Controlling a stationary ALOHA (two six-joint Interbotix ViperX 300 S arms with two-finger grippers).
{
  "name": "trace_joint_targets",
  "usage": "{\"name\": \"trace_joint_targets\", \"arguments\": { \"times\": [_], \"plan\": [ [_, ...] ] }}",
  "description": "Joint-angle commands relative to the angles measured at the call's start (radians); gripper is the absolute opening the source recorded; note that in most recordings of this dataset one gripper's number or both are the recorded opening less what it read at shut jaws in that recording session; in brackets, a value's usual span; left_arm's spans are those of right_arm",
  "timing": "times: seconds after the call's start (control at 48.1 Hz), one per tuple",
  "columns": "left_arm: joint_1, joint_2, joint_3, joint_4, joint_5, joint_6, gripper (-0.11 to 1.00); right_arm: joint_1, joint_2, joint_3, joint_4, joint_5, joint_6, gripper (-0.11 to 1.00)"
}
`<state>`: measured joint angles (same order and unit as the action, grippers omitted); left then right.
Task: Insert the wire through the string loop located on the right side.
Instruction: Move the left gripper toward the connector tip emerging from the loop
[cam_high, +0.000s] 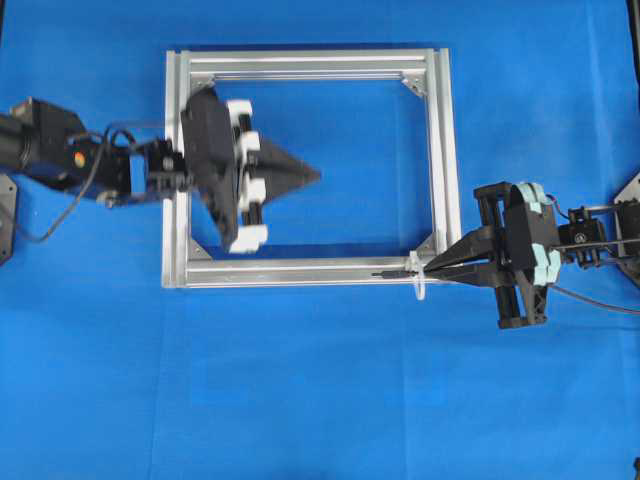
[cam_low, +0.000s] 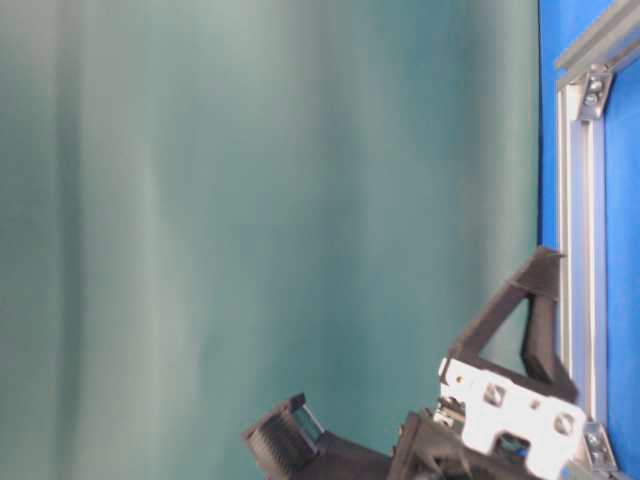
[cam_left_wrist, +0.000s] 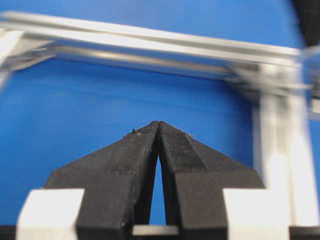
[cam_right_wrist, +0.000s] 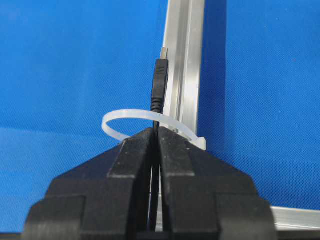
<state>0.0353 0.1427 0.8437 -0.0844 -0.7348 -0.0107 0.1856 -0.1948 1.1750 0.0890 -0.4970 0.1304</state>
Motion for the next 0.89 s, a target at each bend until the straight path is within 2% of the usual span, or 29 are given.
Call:
{"name": "trace_joint_targets", "arguments": {
  "times": [0.0, 0.187, 0.312, 0.645, 0.873],
  "plan": [
    [-0.067, -0.031, -0.009, 0.0, -0.009, -0.017, 0.0, -0.002, -0.006, -0.014, 0.0, -0.009, -0.002, -0.03],
    [-0.179, -0.031, -0.009, 0.0, -0.008, -0.095, 0.0, -0.002, -0.006, -0.012, 0.0, -0.009, -0.002, -0.03],
    [-0.221, -0.029, -0.009, -0.002, -0.008, -0.114, 0.0, -0.002, -0.006, -0.012, -0.002, -0.011, -0.002, -0.03],
    [-0.216, -0.014, -0.057, -0.002, 0.037, -0.107, 0.0, -0.002, -0.006, -0.014, 0.0, -0.011, -0.003, -0.03],
    [-0.196, 0.032, -0.189, -0.002, 0.155, -0.101, 0.0, -0.003, -0.006, -0.012, -0.002, -0.009, -0.002, -0.03]
  ]
}}
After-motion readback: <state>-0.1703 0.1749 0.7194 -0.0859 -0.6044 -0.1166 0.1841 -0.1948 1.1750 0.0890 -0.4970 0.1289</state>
